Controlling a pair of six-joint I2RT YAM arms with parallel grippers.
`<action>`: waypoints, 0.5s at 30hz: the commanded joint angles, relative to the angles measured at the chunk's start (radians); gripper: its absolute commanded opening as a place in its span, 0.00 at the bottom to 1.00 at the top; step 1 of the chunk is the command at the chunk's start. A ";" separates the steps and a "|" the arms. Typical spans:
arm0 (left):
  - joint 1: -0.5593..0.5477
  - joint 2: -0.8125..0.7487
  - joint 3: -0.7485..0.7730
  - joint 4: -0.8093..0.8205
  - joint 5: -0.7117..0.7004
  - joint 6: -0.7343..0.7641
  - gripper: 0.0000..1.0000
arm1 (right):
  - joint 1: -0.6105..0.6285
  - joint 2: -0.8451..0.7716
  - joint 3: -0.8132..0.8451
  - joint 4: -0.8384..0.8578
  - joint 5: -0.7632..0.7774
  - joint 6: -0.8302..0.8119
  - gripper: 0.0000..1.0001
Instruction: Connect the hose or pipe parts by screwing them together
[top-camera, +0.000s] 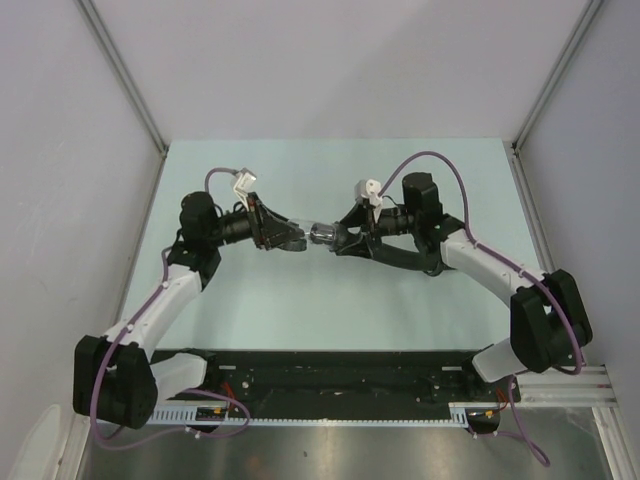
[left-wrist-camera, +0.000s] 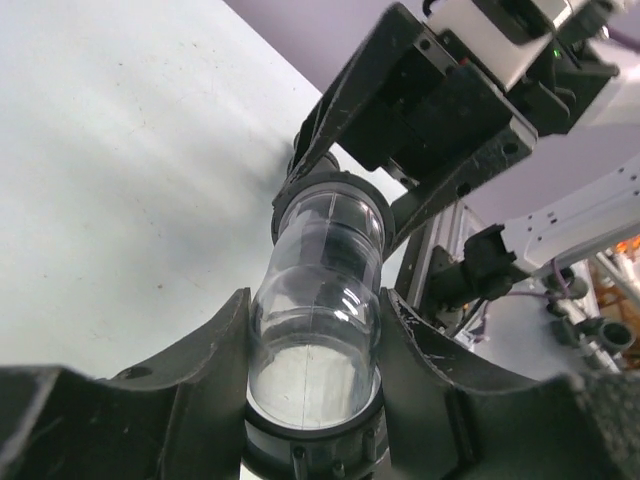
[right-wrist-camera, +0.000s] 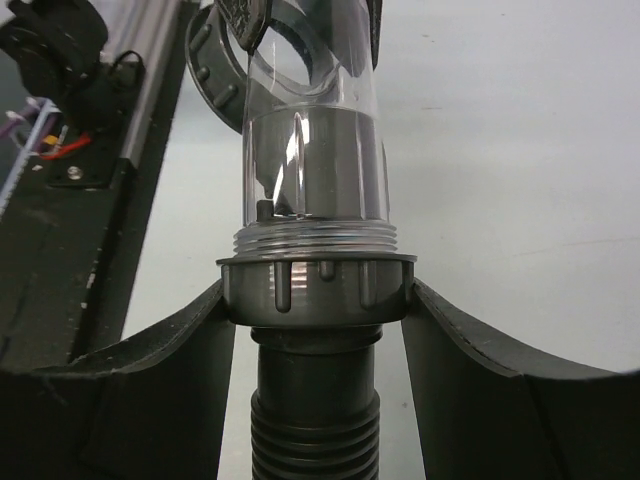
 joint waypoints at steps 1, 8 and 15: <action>-0.024 -0.006 -0.032 0.058 0.004 0.145 0.01 | -0.032 0.028 0.088 0.069 -0.156 0.174 0.00; -0.022 0.000 -0.066 0.079 -0.009 0.183 0.00 | -0.121 0.137 0.088 0.513 -0.349 0.717 0.05; -0.006 0.017 -0.058 0.079 -0.083 0.080 0.00 | -0.138 0.062 0.088 0.257 -0.192 0.490 0.66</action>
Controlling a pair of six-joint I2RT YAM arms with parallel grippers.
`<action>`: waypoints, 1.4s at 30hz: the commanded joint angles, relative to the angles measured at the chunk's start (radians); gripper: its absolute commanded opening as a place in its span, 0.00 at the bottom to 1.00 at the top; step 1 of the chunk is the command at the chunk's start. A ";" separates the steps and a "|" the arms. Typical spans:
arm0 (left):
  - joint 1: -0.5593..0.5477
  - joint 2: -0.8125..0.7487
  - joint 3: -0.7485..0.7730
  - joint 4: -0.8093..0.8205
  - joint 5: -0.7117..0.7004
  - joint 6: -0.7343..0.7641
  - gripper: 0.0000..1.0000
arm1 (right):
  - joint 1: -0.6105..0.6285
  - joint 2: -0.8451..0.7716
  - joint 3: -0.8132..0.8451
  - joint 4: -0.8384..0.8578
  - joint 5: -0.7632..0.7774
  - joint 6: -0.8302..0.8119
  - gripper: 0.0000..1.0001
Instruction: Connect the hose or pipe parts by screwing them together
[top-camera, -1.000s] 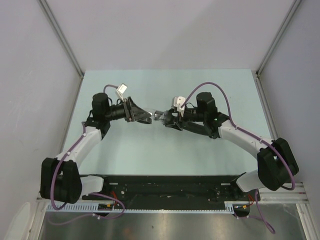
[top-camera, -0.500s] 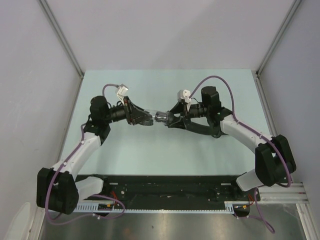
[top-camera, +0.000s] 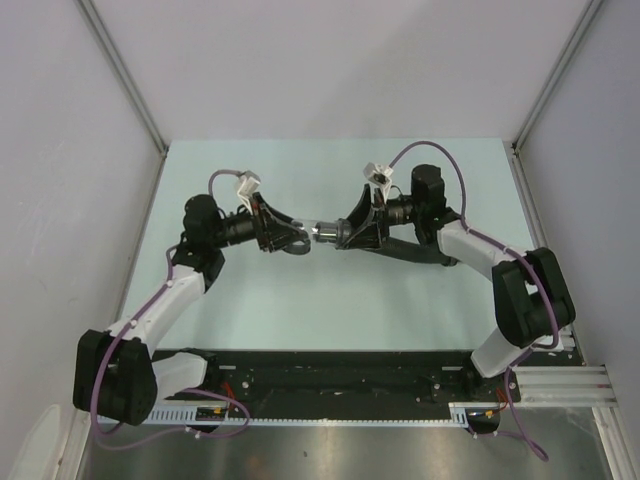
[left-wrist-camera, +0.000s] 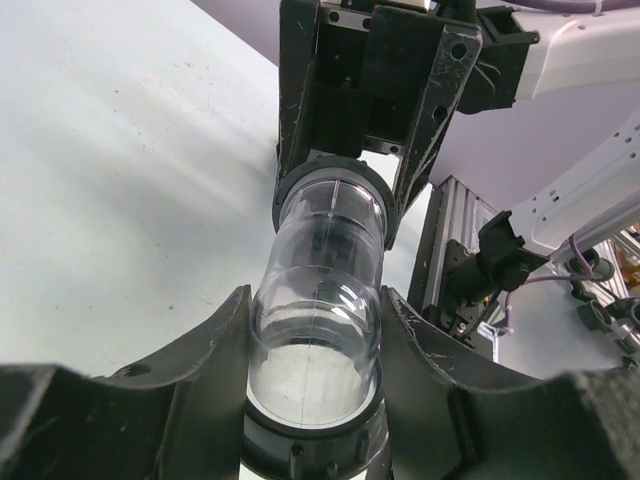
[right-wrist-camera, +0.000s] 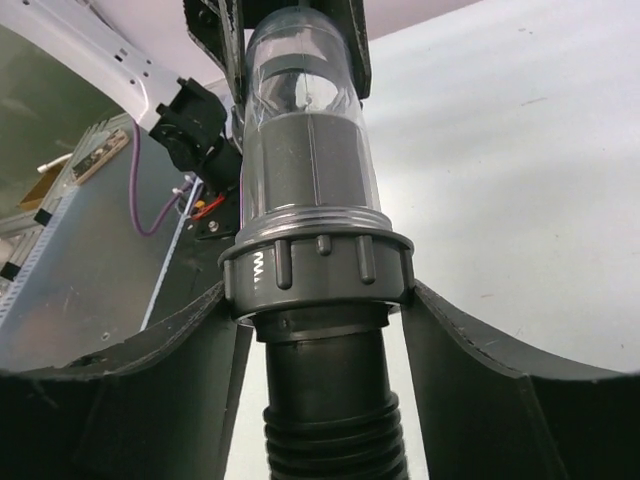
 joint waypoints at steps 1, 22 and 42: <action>0.018 -0.010 -0.025 -0.042 -0.108 -0.019 0.00 | -0.023 -0.119 0.066 -0.121 0.133 -0.118 0.72; 0.097 -0.025 0.075 -0.321 -0.173 -0.353 0.00 | 0.304 -0.419 -0.305 0.050 0.961 -0.921 1.00; 0.111 -0.037 0.076 -0.316 -0.114 -0.508 0.00 | 0.488 -0.298 -0.316 0.108 1.104 -1.059 0.90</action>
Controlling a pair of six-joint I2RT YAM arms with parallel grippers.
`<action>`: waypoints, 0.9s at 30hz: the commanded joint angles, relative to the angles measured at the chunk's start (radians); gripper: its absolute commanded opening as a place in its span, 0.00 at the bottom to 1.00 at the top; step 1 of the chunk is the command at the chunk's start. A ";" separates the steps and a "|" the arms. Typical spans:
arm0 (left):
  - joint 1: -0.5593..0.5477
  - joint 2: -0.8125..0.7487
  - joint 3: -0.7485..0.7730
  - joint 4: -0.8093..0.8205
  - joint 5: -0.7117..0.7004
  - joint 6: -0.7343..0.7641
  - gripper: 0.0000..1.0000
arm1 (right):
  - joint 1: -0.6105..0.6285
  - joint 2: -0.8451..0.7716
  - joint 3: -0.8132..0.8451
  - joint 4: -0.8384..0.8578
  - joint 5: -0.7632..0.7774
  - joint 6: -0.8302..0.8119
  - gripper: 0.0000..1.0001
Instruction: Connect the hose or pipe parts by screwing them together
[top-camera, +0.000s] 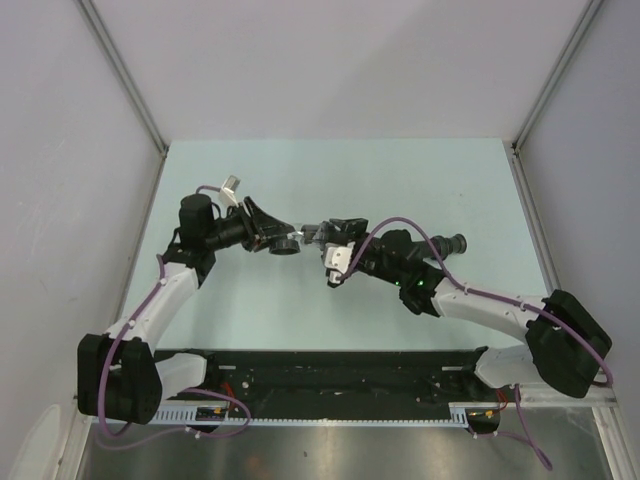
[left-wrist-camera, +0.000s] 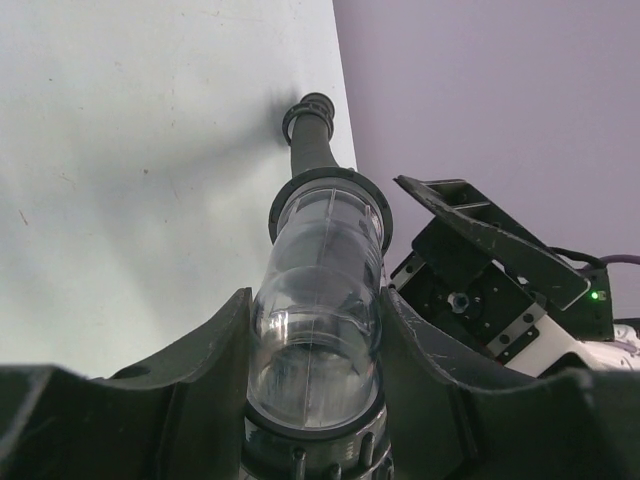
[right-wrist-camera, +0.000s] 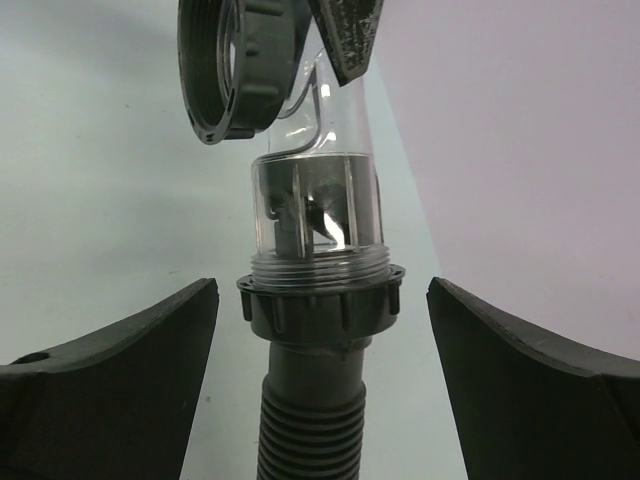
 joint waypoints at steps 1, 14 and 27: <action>0.011 -0.034 0.050 0.032 0.048 -0.049 0.00 | 0.018 0.018 0.005 0.055 0.009 -0.023 0.90; 0.011 -0.052 0.062 0.037 0.071 -0.051 0.00 | 0.021 0.098 0.045 0.088 0.073 -0.028 0.46; -0.104 -0.181 -0.083 0.311 0.144 0.601 0.00 | -0.298 0.176 0.324 -0.290 -0.826 0.434 0.22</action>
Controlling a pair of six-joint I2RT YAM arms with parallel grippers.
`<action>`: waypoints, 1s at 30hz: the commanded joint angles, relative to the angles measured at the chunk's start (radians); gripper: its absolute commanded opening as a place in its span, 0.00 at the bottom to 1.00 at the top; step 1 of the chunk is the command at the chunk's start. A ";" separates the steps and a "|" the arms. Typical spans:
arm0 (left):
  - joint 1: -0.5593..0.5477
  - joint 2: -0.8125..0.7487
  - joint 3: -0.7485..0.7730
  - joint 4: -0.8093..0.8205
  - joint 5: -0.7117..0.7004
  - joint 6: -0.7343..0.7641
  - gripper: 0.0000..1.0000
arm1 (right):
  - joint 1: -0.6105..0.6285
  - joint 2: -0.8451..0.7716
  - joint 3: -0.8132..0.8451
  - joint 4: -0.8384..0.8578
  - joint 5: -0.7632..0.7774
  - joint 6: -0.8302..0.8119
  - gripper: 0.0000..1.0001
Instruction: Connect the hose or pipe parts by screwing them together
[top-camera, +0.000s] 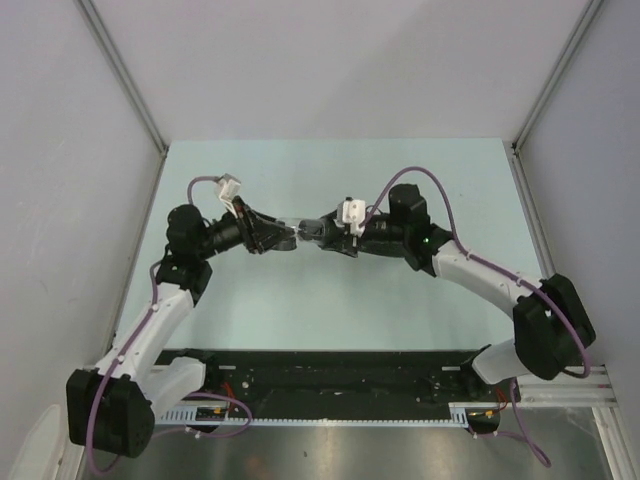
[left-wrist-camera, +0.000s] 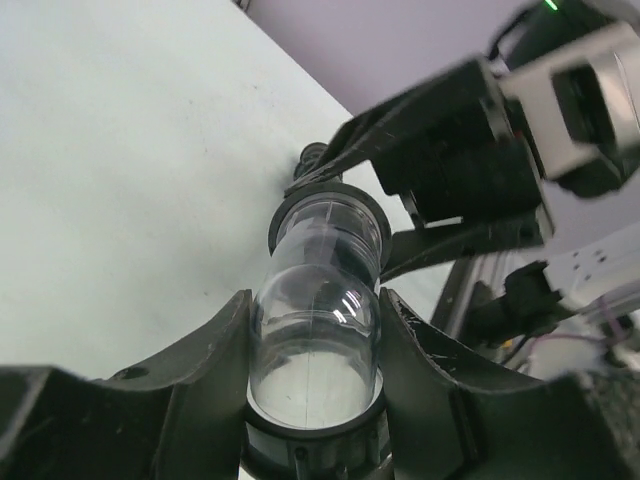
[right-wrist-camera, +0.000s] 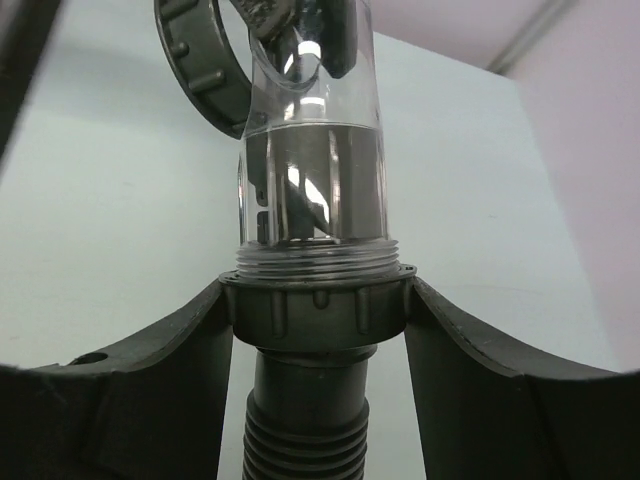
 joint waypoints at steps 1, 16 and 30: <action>-0.074 -0.013 -0.032 0.122 0.138 0.265 0.00 | -0.115 0.083 0.109 -0.088 -0.412 0.257 0.22; -0.172 -0.015 -0.096 0.122 0.106 0.604 0.00 | -0.233 0.278 0.190 0.202 -0.757 0.907 0.20; -0.146 0.066 -0.102 0.144 -0.006 0.342 0.00 | -0.287 0.454 0.175 1.318 -0.747 1.866 0.73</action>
